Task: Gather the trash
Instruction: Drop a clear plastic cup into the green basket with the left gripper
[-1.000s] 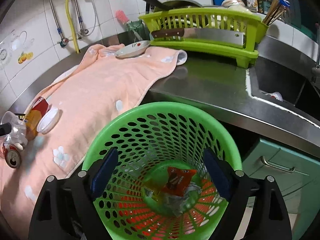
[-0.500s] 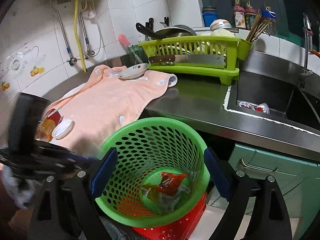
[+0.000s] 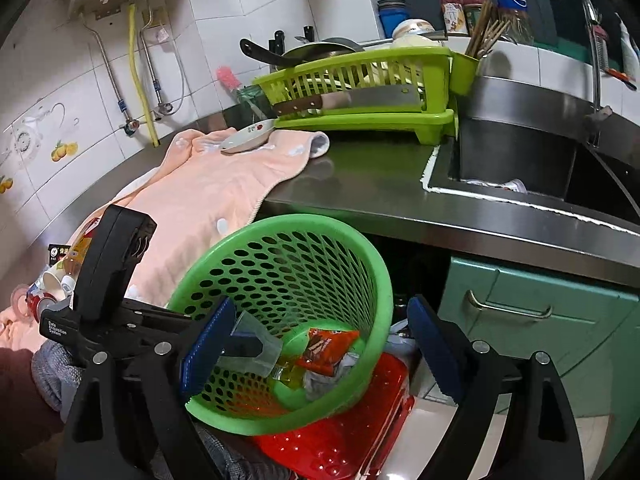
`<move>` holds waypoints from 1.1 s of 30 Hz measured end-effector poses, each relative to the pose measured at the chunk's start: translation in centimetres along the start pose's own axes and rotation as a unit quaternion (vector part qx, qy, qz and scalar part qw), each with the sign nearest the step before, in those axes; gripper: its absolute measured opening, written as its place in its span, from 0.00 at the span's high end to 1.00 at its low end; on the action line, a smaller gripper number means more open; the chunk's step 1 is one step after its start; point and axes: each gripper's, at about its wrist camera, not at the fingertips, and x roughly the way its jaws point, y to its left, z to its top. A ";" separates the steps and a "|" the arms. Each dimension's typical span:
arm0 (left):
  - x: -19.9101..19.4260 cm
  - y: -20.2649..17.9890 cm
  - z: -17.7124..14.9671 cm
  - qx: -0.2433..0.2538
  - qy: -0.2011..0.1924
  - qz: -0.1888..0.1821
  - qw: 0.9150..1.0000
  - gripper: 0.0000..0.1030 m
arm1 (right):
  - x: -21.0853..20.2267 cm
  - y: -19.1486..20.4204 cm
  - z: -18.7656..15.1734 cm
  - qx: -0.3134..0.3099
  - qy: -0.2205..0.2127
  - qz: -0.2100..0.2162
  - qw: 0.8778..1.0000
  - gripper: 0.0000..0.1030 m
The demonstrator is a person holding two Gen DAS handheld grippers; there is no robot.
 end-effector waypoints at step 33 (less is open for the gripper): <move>-5.5 2.6 -2.1 -0.040 -0.058 0.030 0.997 0.54 | -0.6 2.9 0.3 -0.008 -0.008 0.018 1.000 0.18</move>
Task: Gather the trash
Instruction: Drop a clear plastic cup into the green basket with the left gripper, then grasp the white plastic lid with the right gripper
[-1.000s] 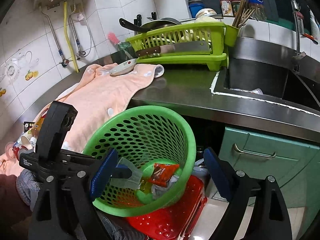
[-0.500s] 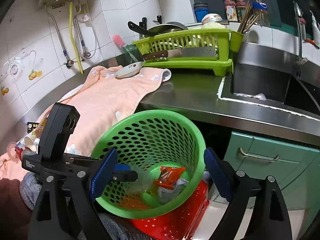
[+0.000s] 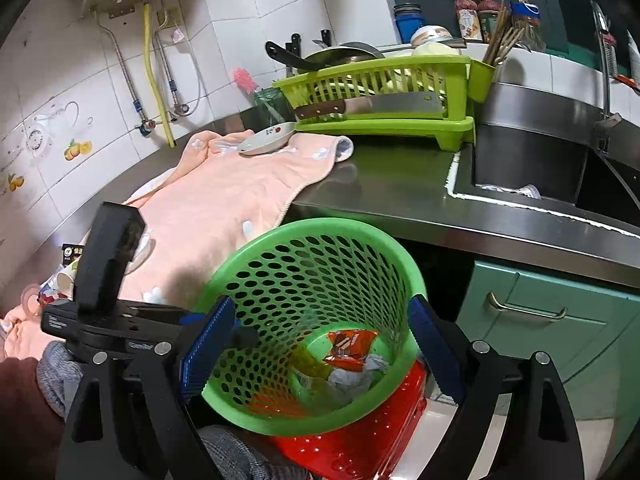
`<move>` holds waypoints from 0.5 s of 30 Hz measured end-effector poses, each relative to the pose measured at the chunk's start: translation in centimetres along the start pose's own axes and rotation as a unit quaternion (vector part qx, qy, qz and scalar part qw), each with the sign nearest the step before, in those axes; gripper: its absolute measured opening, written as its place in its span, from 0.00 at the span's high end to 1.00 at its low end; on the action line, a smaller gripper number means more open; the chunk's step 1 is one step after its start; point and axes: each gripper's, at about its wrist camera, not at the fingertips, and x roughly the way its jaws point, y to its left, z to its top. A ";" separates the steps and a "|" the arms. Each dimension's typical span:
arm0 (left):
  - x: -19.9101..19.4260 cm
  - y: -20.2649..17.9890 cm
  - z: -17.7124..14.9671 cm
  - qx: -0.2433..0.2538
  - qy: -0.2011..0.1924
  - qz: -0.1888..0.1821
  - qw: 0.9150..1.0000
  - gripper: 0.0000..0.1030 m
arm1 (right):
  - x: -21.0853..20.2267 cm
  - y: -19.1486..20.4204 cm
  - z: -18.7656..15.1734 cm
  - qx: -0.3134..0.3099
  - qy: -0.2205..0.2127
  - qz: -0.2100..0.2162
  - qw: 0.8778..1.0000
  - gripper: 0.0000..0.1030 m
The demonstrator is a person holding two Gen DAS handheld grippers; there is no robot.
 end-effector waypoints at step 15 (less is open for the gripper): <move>-16.6 5.8 -3.4 -0.045 -0.116 0.119 0.985 0.54 | 1.4 9.3 2.3 -0.057 -0.001 0.062 0.996 0.18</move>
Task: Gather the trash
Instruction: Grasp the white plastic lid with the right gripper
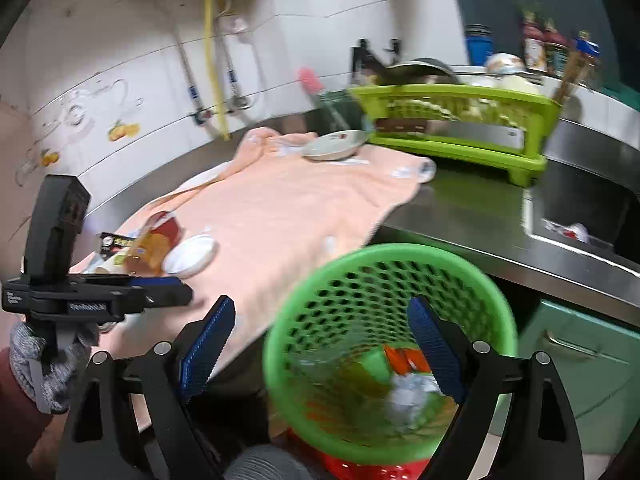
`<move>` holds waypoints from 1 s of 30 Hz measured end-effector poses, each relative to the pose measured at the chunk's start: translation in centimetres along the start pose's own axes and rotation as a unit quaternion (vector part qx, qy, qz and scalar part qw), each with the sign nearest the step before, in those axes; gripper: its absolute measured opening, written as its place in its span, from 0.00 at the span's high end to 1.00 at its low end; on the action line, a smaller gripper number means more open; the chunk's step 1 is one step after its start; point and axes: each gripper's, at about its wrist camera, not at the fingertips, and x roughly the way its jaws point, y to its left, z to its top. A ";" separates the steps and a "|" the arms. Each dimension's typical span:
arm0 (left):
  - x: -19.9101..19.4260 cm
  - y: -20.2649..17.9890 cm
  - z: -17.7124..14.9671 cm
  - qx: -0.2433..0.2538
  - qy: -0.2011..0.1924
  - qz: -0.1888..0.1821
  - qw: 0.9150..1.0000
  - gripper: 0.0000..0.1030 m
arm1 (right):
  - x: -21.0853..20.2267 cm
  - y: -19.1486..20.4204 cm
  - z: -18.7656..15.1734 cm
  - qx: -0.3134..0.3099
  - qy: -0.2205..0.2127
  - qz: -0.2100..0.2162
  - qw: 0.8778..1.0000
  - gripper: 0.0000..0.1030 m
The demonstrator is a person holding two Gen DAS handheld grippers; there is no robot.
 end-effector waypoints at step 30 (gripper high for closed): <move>-6.5 21.4 -0.3 -0.200 0.011 0.111 0.974 0.54 | 14.1 13.0 3.4 -0.070 0.092 0.091 0.989 0.18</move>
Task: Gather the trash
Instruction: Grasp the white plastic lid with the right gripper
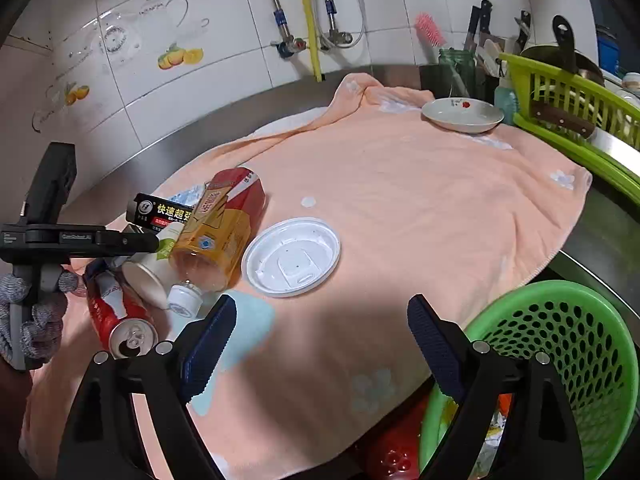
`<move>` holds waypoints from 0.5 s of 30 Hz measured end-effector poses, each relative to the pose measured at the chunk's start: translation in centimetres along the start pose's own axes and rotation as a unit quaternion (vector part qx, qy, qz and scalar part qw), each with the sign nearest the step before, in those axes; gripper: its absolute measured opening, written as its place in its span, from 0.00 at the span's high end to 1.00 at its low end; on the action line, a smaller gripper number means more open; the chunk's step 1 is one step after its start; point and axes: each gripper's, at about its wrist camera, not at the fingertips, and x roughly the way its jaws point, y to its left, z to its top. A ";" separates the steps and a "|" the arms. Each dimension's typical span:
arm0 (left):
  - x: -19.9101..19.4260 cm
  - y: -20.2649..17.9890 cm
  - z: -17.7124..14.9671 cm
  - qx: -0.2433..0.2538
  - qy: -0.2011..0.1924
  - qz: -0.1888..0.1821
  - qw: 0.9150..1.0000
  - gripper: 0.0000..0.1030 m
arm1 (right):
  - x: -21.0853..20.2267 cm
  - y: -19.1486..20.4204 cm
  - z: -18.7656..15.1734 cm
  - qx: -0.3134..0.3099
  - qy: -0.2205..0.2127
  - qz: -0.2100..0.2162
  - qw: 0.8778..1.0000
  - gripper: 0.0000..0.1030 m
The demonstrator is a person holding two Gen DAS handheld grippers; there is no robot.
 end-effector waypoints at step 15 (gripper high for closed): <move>0.3 -0.1 0.4 0.011 0.021 -0.004 1.000 0.50 | 6.7 1.9 1.0 -0.085 0.060 0.025 0.994 0.19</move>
